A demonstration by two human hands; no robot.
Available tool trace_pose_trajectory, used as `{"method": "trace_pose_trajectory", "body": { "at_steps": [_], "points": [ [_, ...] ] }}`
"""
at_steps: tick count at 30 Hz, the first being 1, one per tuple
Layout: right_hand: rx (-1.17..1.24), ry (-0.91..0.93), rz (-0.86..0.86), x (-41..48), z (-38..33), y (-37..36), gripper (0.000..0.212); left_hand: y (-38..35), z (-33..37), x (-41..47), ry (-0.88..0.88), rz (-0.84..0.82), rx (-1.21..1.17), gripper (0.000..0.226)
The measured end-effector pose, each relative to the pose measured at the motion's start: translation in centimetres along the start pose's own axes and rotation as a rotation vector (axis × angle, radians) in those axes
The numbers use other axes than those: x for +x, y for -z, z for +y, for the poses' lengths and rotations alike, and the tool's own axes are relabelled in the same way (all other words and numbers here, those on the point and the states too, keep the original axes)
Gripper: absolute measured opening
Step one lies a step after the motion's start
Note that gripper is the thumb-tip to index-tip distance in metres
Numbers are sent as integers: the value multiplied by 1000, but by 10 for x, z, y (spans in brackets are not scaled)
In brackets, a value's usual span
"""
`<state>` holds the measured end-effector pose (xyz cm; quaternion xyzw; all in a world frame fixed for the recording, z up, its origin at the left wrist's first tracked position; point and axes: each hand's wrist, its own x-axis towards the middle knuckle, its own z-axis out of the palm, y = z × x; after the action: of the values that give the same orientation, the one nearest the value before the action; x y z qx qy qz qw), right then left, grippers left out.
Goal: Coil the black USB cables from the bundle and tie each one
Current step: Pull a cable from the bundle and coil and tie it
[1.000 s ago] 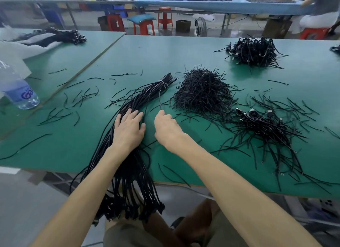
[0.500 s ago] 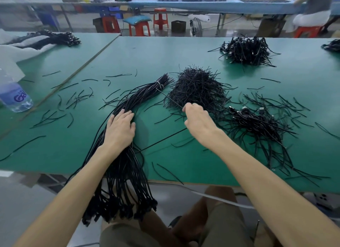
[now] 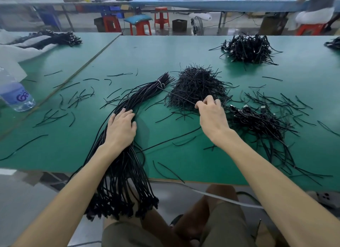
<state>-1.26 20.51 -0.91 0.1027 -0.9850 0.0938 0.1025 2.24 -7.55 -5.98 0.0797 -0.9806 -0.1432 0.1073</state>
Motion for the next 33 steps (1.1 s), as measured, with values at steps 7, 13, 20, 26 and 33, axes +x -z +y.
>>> {"method": "trace_pose_trajectory", "body": {
  "at_steps": [7, 13, 20, 26, 33],
  "points": [
    [176, 464, -166, -35, -52, -2, 37, -2, 1, 1, 9, 14, 4, 46],
    [158, 570, -337, -56, -89, -17, 35, 0, 1, -1, 1, 24, -11, 45],
    [396, 618, -240, -54, -78, -5, 11, 2, 3, -2, 5, 22, -26, 45],
    [427, 404, 8, -26, -38, 15, 22, 4, 1, -4, -9, 17, -57, 43],
    [504, 270, 26, -29, 8, 12, 21, 4, 7, -6, -24, 51, -33, 41]
  ]
}}
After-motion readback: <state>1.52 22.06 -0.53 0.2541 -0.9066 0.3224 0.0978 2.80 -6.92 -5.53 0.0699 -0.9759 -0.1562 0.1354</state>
